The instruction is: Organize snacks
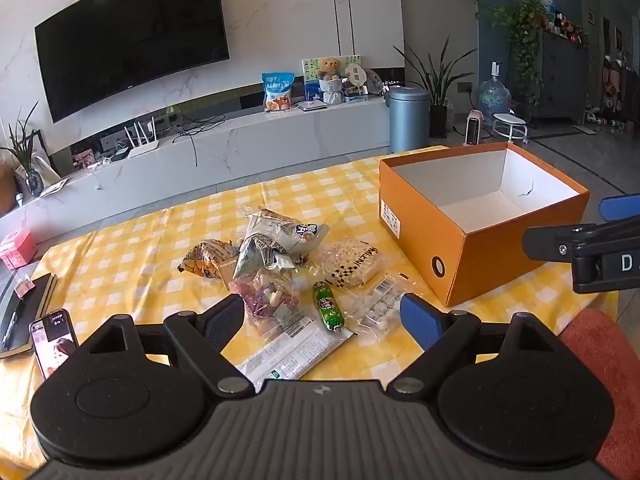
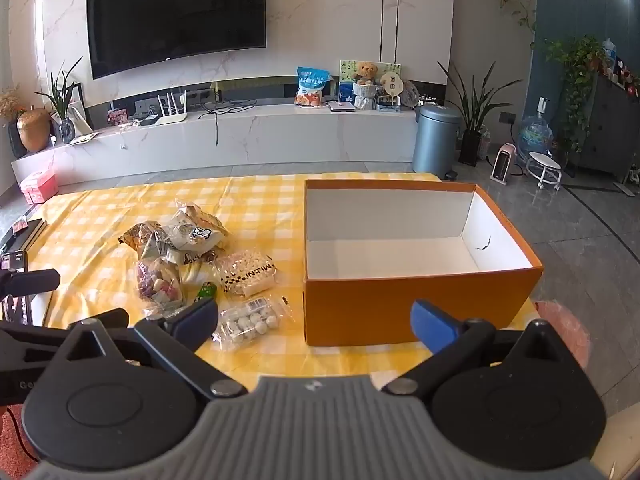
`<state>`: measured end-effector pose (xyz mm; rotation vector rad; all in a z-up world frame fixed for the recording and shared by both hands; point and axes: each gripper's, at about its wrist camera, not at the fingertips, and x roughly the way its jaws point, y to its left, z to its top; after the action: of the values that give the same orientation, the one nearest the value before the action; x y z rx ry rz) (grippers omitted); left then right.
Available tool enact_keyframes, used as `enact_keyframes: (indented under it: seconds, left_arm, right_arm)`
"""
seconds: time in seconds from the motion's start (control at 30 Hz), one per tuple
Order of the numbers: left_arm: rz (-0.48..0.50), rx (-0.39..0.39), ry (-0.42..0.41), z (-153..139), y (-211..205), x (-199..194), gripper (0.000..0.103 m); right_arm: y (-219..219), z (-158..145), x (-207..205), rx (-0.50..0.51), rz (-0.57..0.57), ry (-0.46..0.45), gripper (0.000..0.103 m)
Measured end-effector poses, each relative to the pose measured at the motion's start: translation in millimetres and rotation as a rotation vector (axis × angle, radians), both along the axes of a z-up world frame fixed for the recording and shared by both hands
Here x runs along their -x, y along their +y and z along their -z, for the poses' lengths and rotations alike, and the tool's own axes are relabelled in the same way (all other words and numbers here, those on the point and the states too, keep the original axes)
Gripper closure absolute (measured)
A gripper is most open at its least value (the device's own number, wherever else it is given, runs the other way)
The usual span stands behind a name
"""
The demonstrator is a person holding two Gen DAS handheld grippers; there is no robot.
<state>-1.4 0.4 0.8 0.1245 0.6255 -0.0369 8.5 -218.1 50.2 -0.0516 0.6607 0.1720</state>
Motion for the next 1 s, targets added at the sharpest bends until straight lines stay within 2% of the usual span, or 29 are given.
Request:
enact_keyframes:
  seconds: [0.1,1.0]
  left_arm:
    - [0.004,-0.019,0.026,0.8,-0.5,-2.0,0.000]
    - [0.002,0.006,0.012,-3.6,-0.6,-7.8,0.000]
  right_arm:
    - [-3.2,-0.3,1.2,0.004,-0.002,-0.009,0.003]
    - [-3.6,6.1,-2.2,0.007,0.023,0.012,0.003]
